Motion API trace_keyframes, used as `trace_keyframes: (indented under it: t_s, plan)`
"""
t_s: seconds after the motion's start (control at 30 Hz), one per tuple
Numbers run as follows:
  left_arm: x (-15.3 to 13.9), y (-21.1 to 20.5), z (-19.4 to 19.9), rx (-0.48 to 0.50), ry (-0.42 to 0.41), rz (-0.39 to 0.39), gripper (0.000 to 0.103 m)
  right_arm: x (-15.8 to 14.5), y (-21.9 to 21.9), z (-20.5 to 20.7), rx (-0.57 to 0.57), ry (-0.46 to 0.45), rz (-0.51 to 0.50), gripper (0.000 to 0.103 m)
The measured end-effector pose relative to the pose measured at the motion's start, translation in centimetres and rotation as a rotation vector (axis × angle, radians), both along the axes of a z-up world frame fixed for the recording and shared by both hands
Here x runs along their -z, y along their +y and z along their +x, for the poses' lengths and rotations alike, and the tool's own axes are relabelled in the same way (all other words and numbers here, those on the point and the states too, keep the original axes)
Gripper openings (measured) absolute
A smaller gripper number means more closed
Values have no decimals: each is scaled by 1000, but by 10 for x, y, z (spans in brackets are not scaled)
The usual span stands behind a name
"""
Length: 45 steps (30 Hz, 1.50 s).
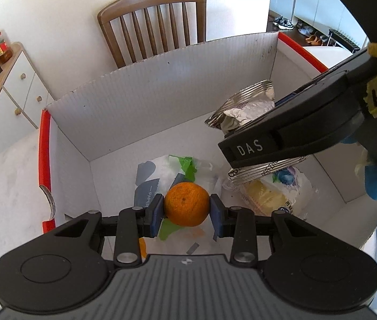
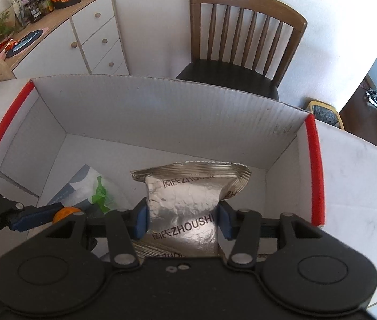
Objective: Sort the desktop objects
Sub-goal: 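Open right gripper to drop the foil bag while left gripper releases the orange, then withdraw both open grippers from the red box back over the table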
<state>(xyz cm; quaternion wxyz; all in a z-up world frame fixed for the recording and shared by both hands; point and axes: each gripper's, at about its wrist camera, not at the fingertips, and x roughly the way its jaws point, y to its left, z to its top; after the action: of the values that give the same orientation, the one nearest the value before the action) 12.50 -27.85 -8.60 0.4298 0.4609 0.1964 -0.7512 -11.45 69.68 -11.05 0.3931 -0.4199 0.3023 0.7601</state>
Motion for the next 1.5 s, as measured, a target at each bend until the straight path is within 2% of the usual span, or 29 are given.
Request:
trace_keyframes:
  t_s: [0.1,0.17,0.23,0.37,0.5,1.2,1.27,1.5]
  plan:
    - [0,-4,-1,0,2,-4,37,-2,0,2,5,4,10,58]
    - [-2,-3,1,1,11,-5,43,-5,0,3,2,11,19,64]
    - [-3,-2,3,-2,14,-12,51,-10,-2,4,-1,8,35,64]
    - [-8,1,7,-11,28,-21,55,-19,-4,8,5,19,48,68]
    - [-15,6,14,-31,47,-33,65,-30,-7,15,6,35,65,74]
    - [-56,41,29,-60,94,-100,66,-86,-44,57,33,162,114,91]
    - [-59,46,29,-60,97,-102,66,-90,-50,63,37,179,114,95]
    - [-69,60,33,-62,106,-123,66,-103,-67,81,48,208,128,97]
